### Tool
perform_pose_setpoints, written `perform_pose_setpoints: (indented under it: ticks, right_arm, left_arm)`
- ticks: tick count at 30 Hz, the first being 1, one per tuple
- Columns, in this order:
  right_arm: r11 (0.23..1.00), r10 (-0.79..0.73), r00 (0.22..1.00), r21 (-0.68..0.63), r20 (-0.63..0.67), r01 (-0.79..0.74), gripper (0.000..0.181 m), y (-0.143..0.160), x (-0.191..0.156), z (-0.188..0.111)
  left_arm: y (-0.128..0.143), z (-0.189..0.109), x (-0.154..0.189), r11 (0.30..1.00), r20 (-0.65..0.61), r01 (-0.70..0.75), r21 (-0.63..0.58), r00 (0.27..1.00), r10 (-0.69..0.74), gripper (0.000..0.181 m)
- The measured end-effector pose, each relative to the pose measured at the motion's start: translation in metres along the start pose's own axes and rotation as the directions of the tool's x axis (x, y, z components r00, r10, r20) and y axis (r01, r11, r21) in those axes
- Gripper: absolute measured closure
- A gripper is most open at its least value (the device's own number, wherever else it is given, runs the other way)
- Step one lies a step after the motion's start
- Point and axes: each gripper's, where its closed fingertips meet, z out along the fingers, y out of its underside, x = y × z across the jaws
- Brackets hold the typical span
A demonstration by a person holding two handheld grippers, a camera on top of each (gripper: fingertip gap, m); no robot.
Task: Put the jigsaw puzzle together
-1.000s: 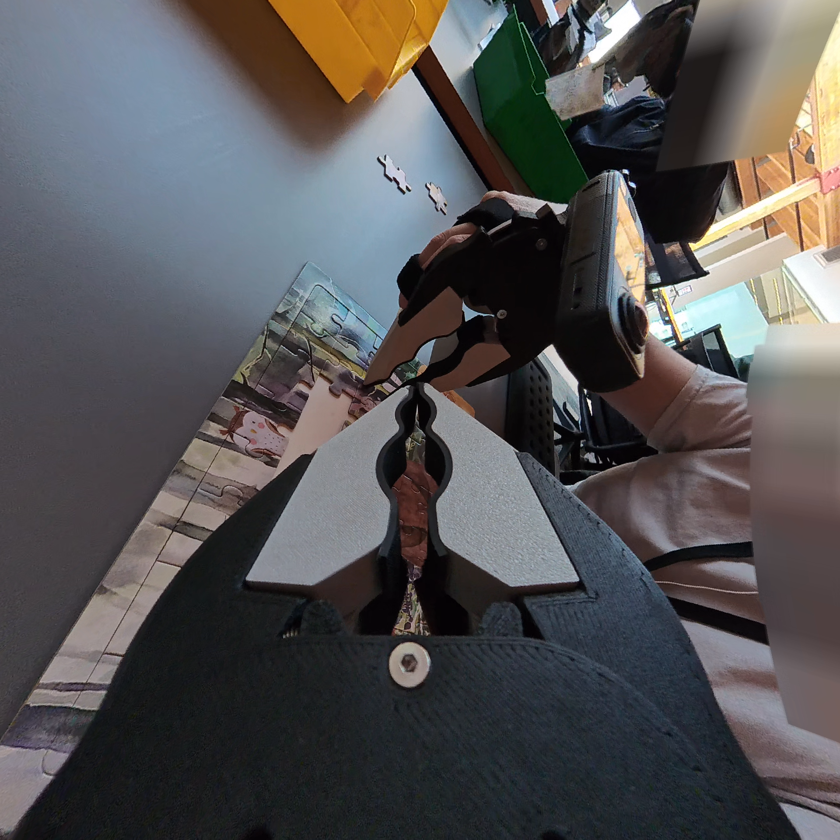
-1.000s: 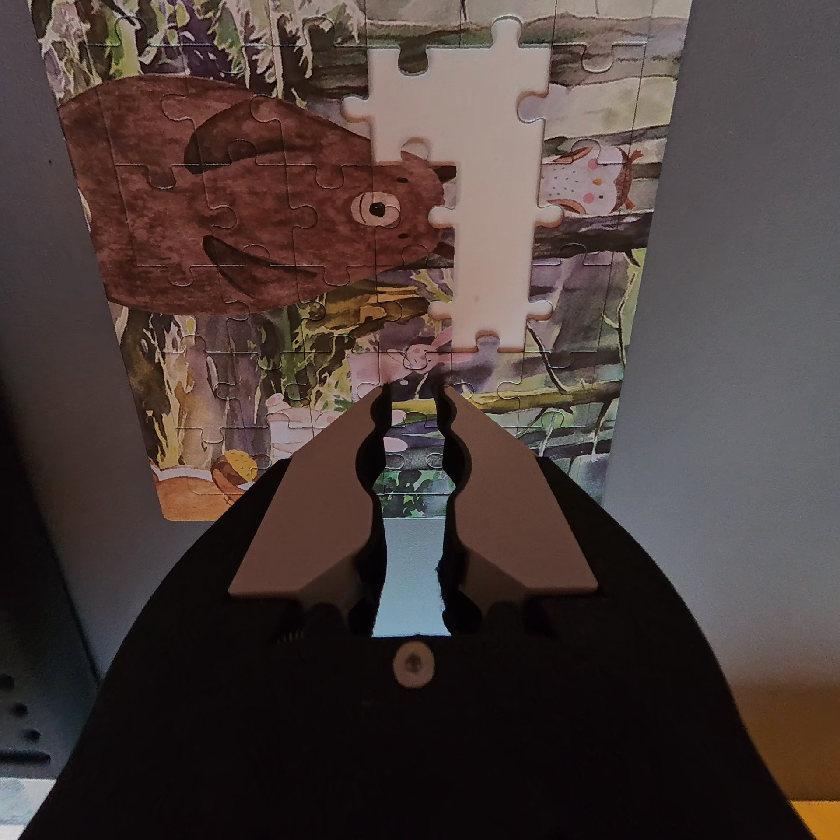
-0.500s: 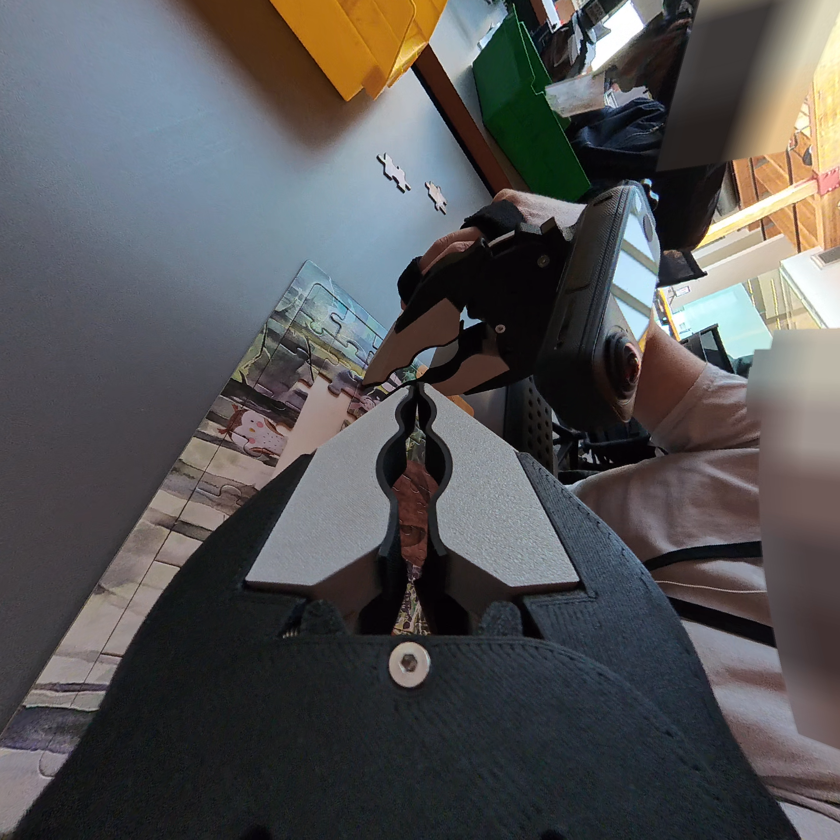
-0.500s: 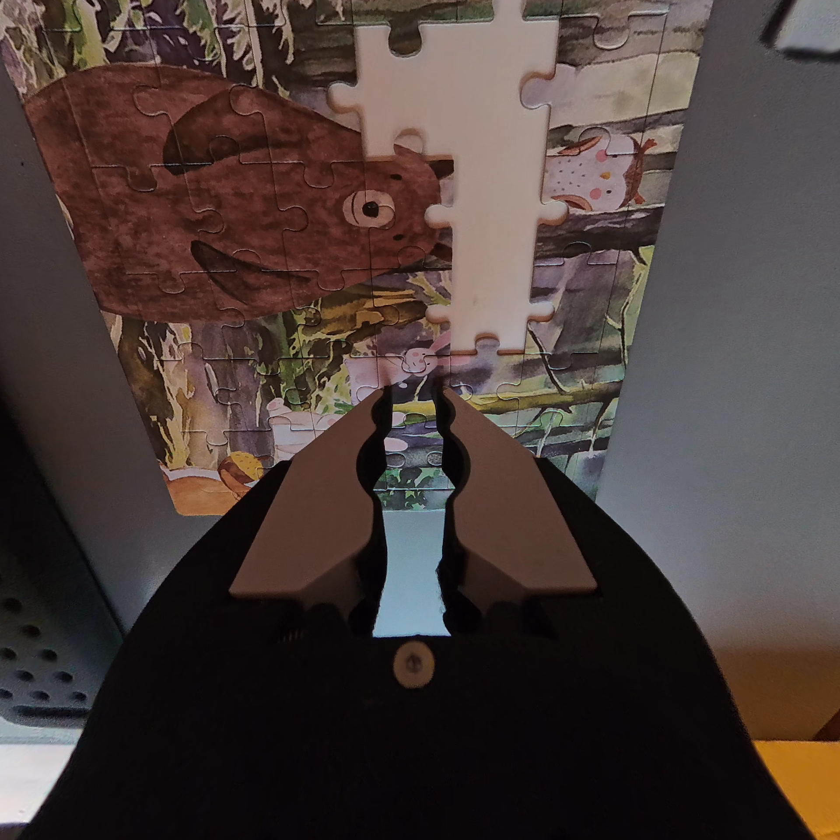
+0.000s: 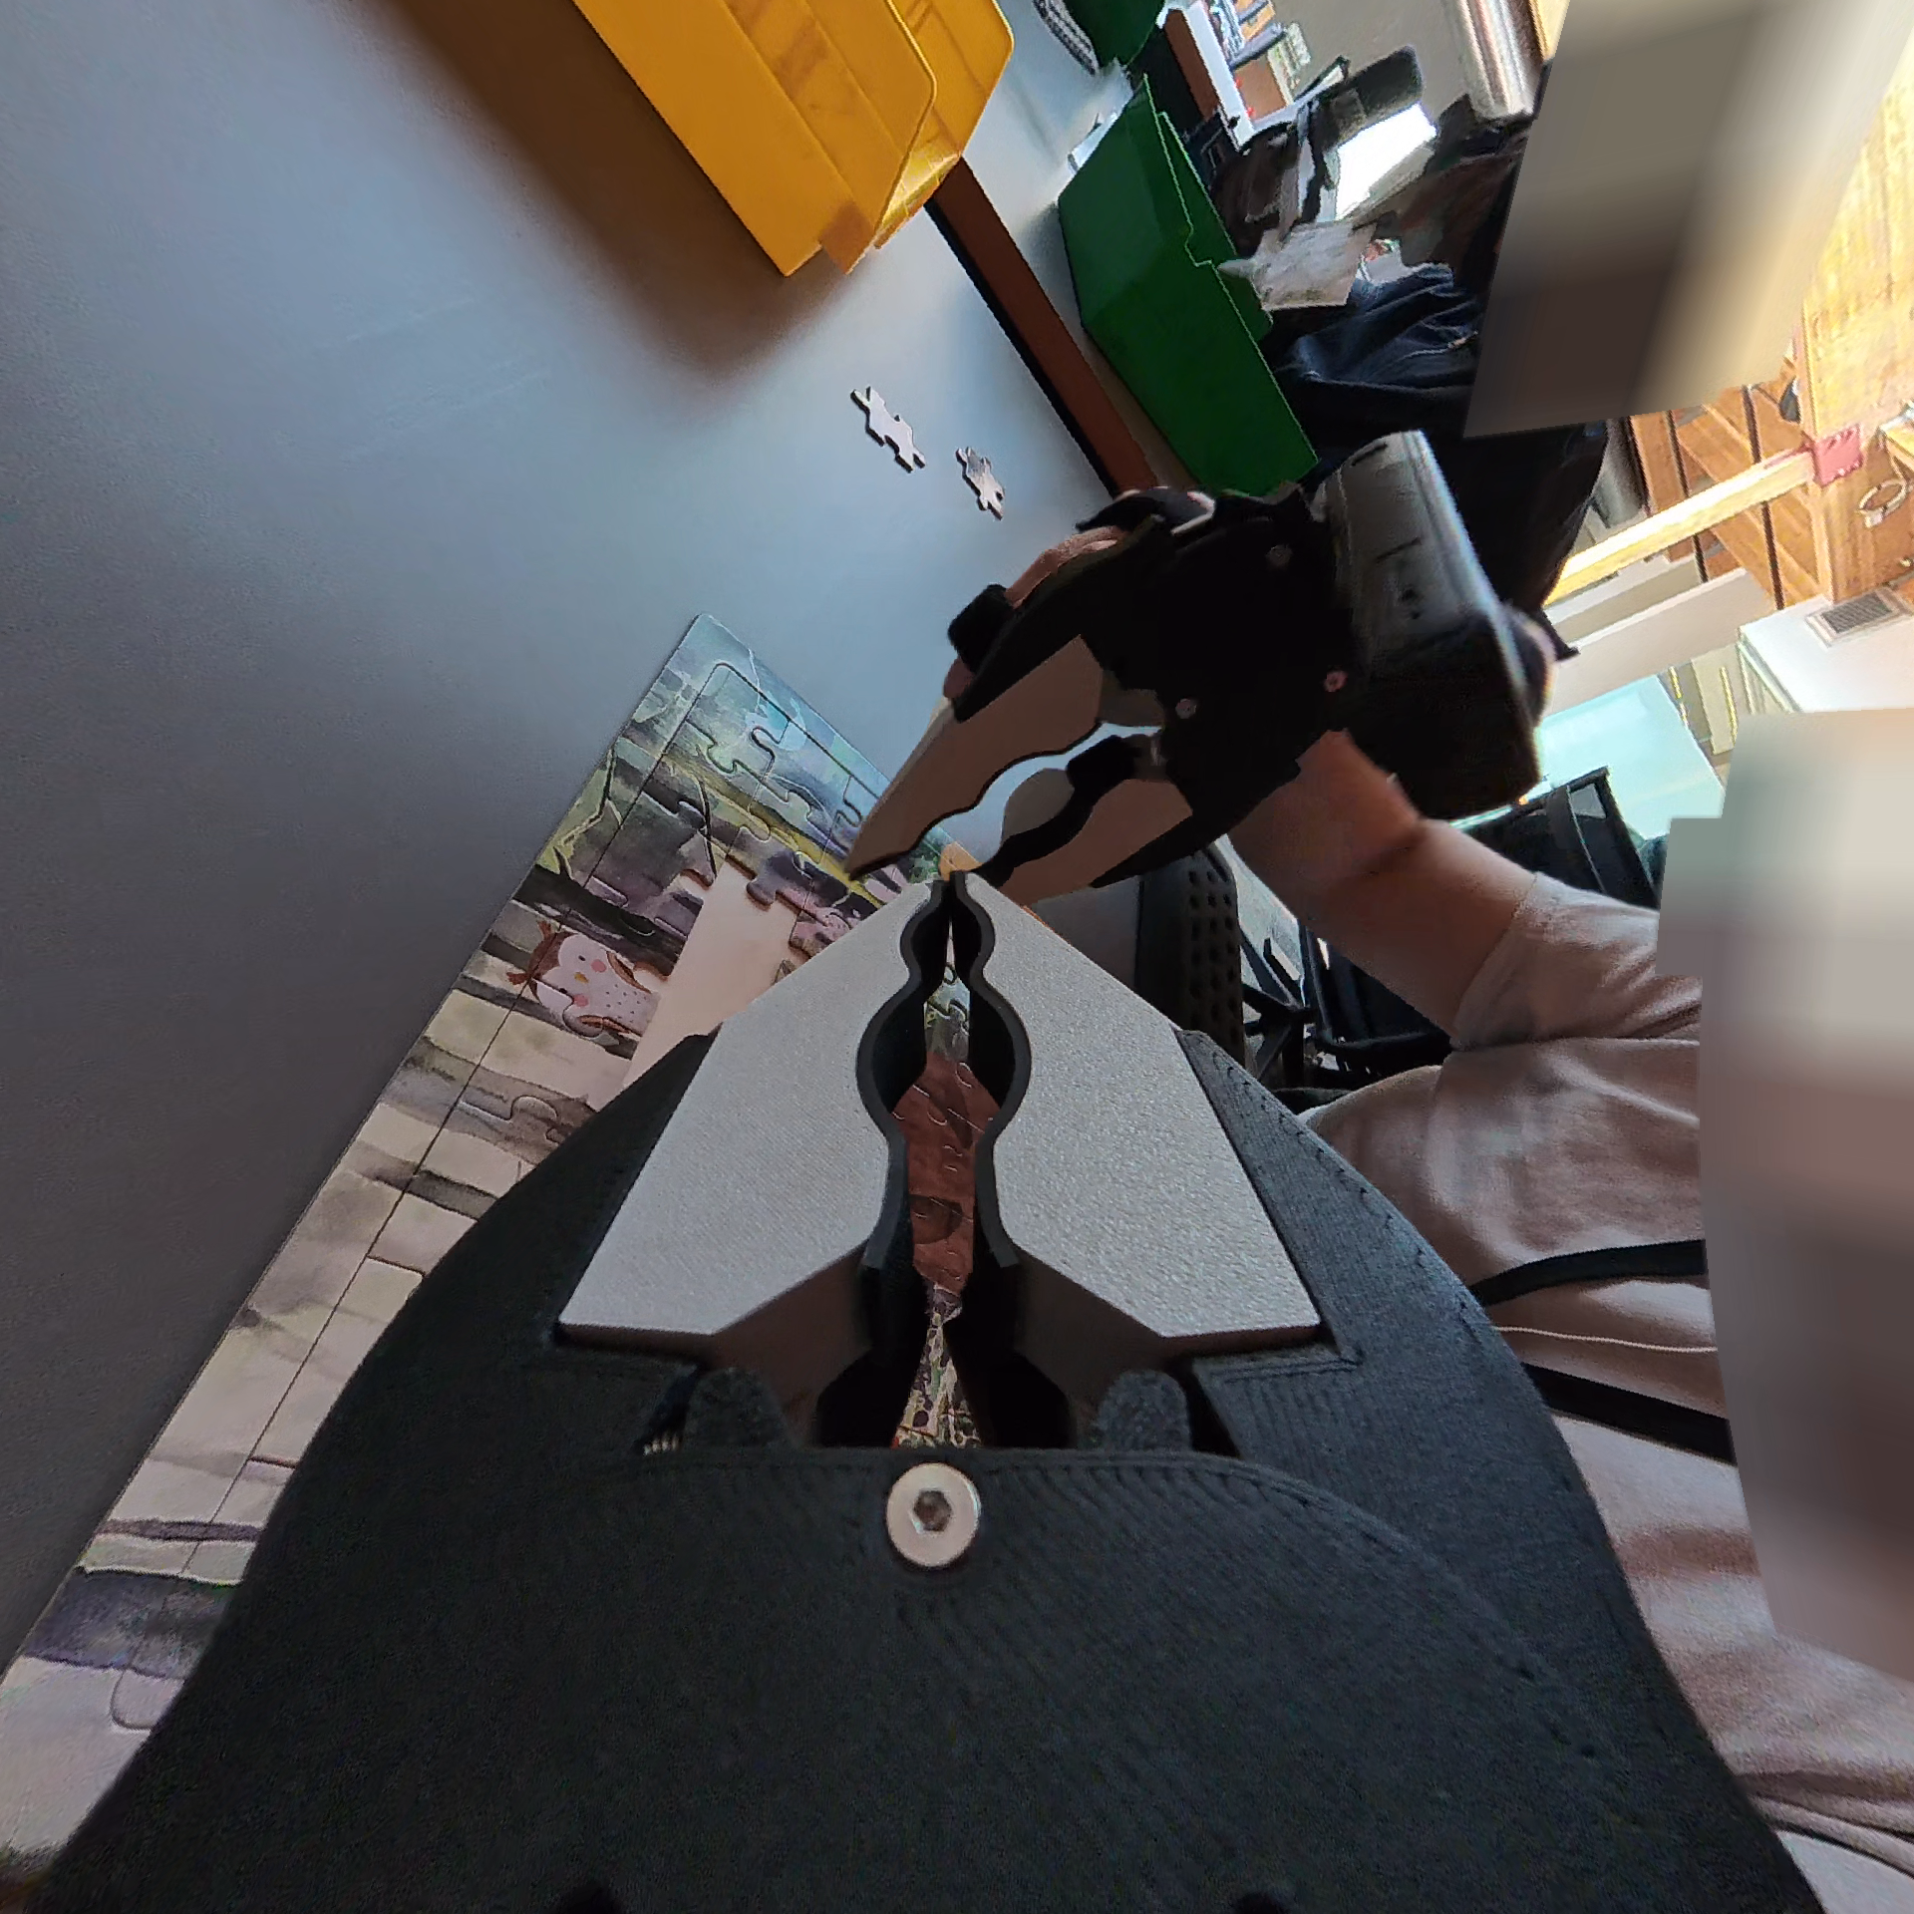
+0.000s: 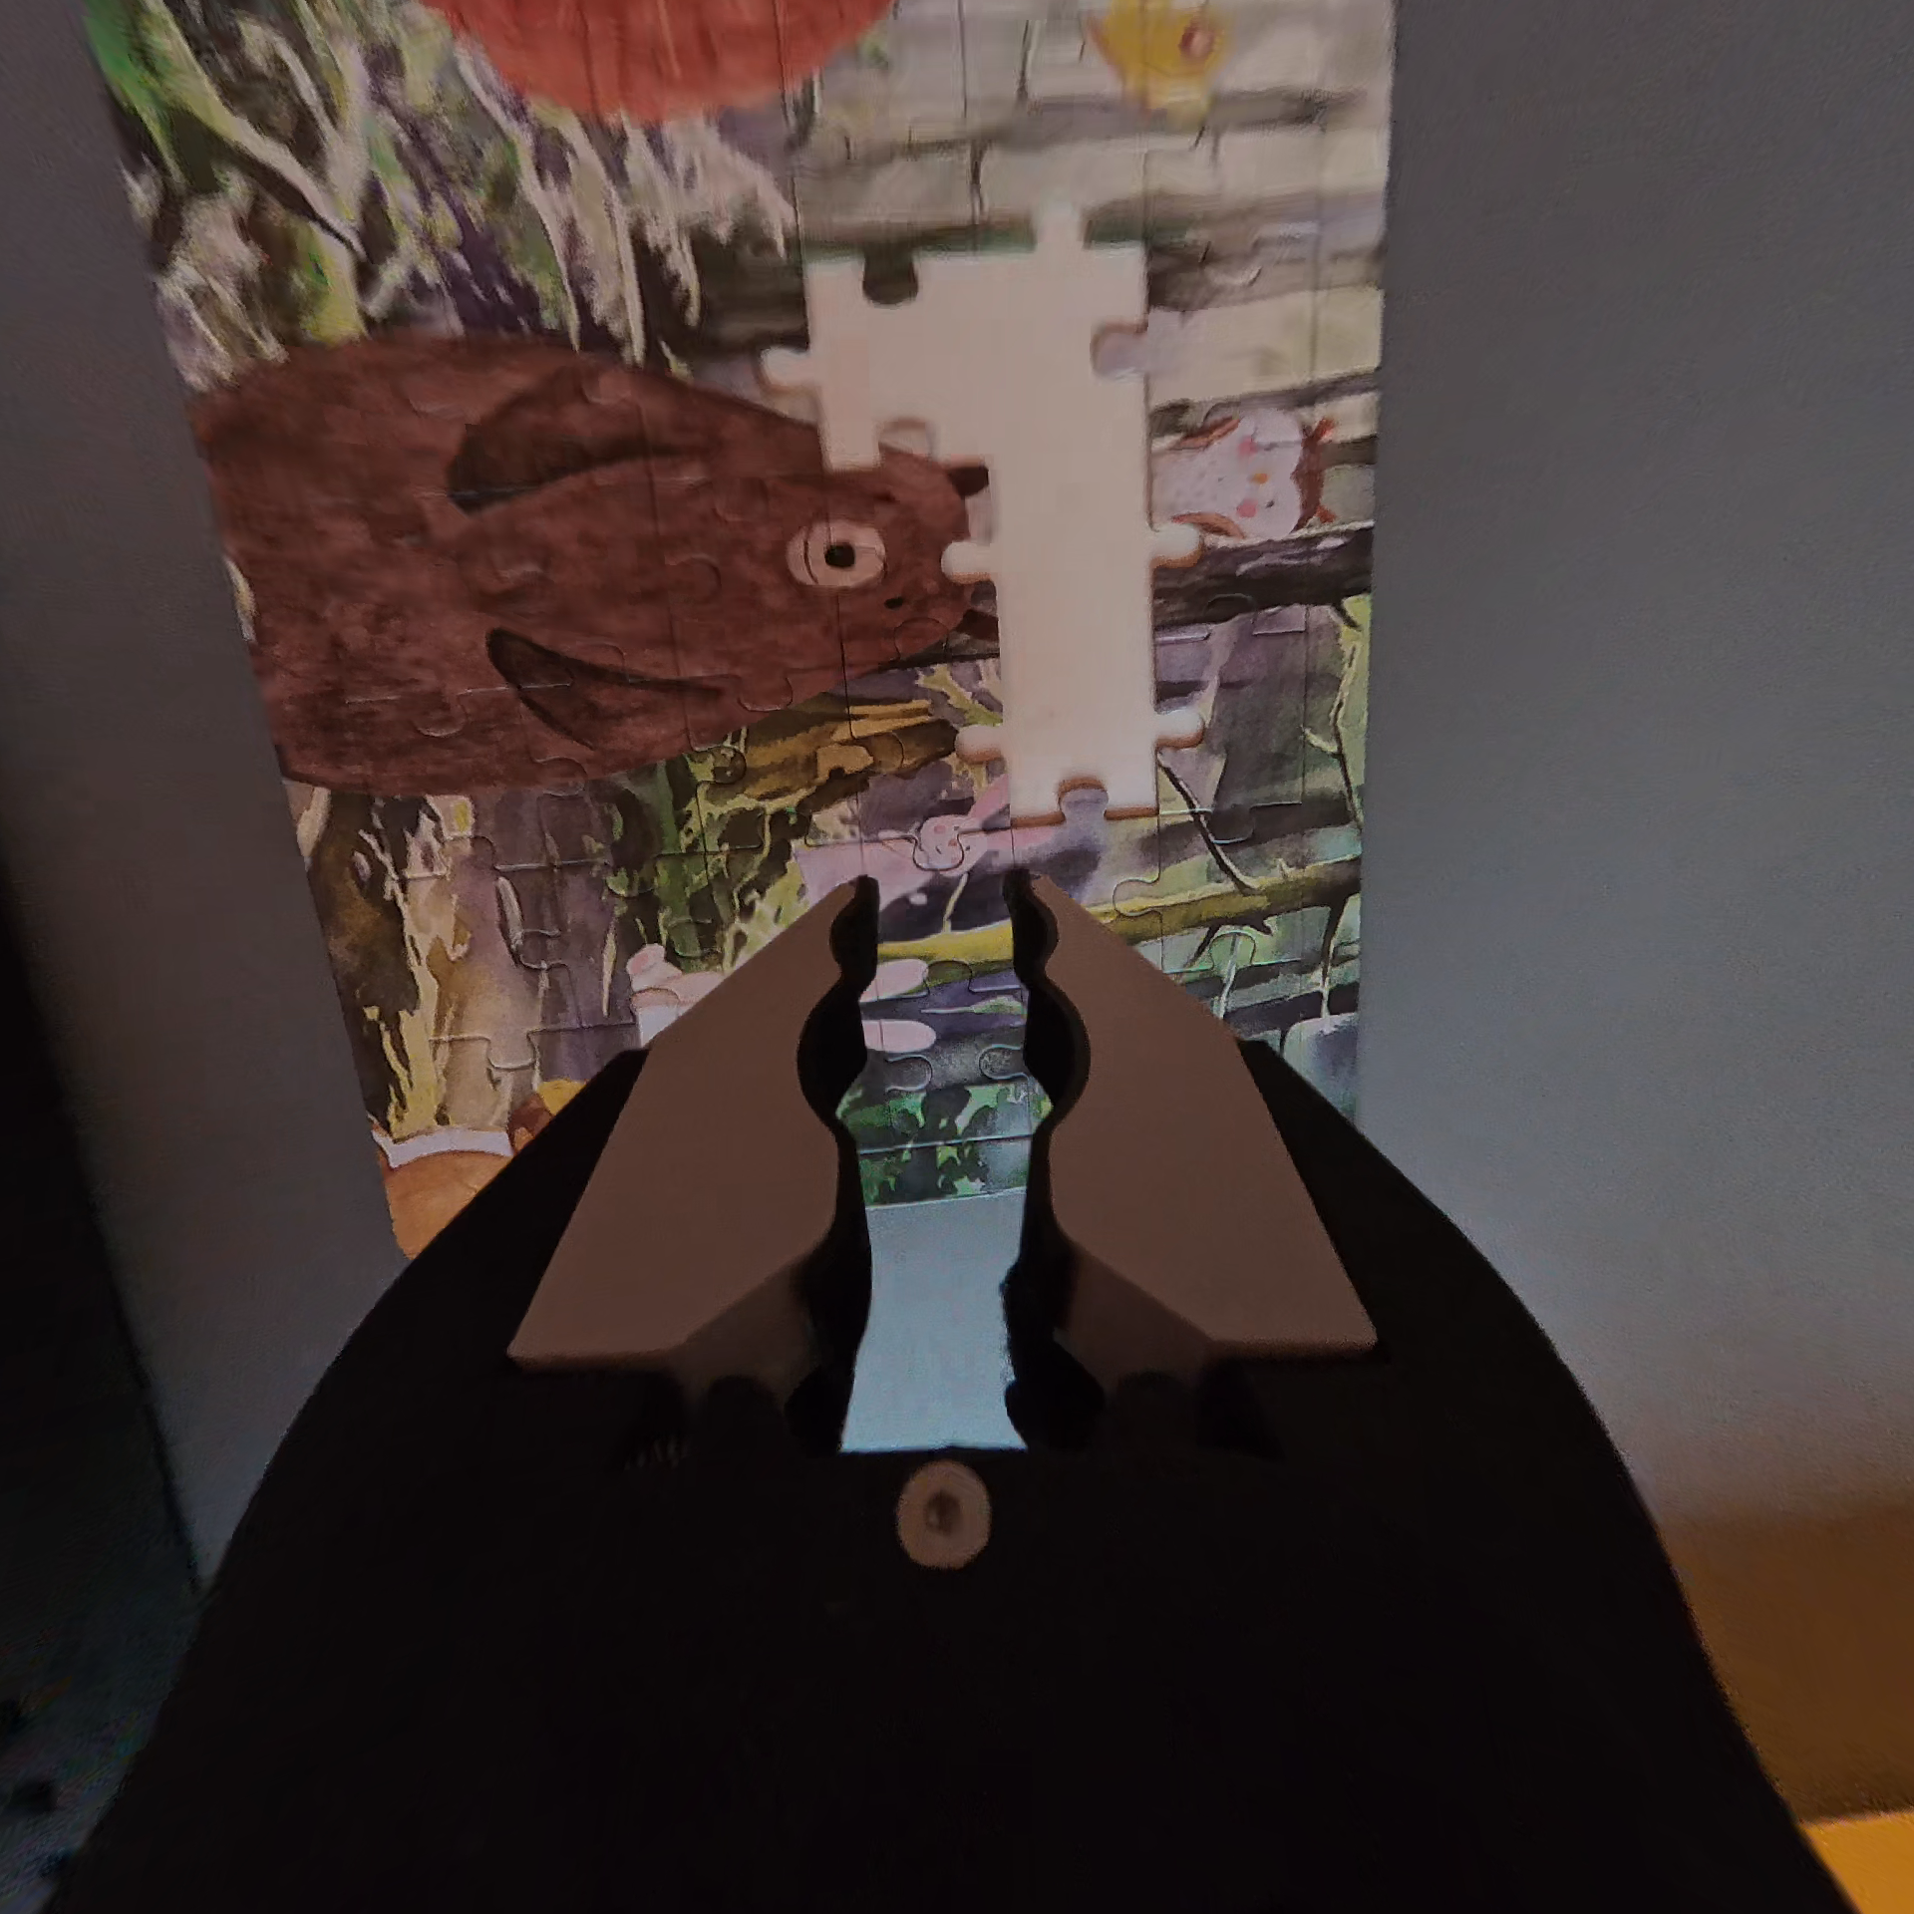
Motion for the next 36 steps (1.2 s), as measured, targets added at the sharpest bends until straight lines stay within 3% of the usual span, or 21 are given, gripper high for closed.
perform_pose_setpoints:
  ticks: [2, 5, 8, 12, 15, 19, 21, 28, 36]
  right_arm:
    - [0.989, 0.011, 0.997, 0.149, -0.075, 0.000, 0.157, -0.013, 0.006, -0.023]
    - [0.926, 0.011, 0.959, 0.365, -0.284, 0.098, 0.160, -0.029, 0.018, -0.080]
    - [0.847, 0.100, 0.886, 0.506, -0.452, 0.163, 0.160, -0.025, 0.026, -0.139]
    - [0.782, 0.270, 0.762, 0.596, -0.588, 0.184, 0.161, 0.013, 0.030, -0.203]
    - [0.775, 0.373, 0.684, 0.616, -0.626, 0.140, 0.162, 0.059, 0.027, -0.231]
    - [0.762, 0.488, 0.602, 0.645, -0.632, 0.059, 0.162, 0.119, 0.017, -0.252]
    - [0.749, 0.530, 0.577, 0.662, -0.622, 0.026, 0.162, 0.142, 0.010, -0.257]
    - [0.751, 0.590, 0.500, 0.659, -0.634, -0.050, 0.162, 0.195, -0.010, -0.264]
    - [0.735, 0.625, 0.471, 0.673, -0.623, -0.084, 0.162, 0.216, -0.017, -0.264]
  left_arm:
    - [-0.001, -0.001, 0.000, 1.000, -0.001, -0.001, 0.004, 1.000, 0.001, 0.181]
    - [-0.001, -0.001, -0.001, 1.000, 0.001, 0.002, 0.010, 1.000, -0.002, 0.181]
    - [0.001, 0.003, -0.001, 1.000, 0.010, -0.024, -0.012, 1.000, 0.024, 0.181]
    - [-0.003, 0.011, 0.008, 0.989, 0.033, -0.147, -0.022, 0.988, 0.148, 0.181]
    - [0.006, 0.025, 0.012, 0.963, 0.058, -0.250, -0.102, 0.965, 0.256, 0.181]
    - [0.034, 0.059, -0.002, 0.873, 0.143, -0.358, -0.332, 0.895, 0.421, 0.181]
    - [0.040, 0.073, -0.008, 0.845, 0.171, -0.370, -0.386, 0.871, 0.460, 0.181]
    - [0.059, 0.096, -0.023, 0.831, 0.194, -0.286, -0.476, 0.888, 0.417, 0.181]
    - [0.064, 0.100, -0.039, 0.839, 0.240, -0.232, -0.492, 0.890, 0.387, 0.181]
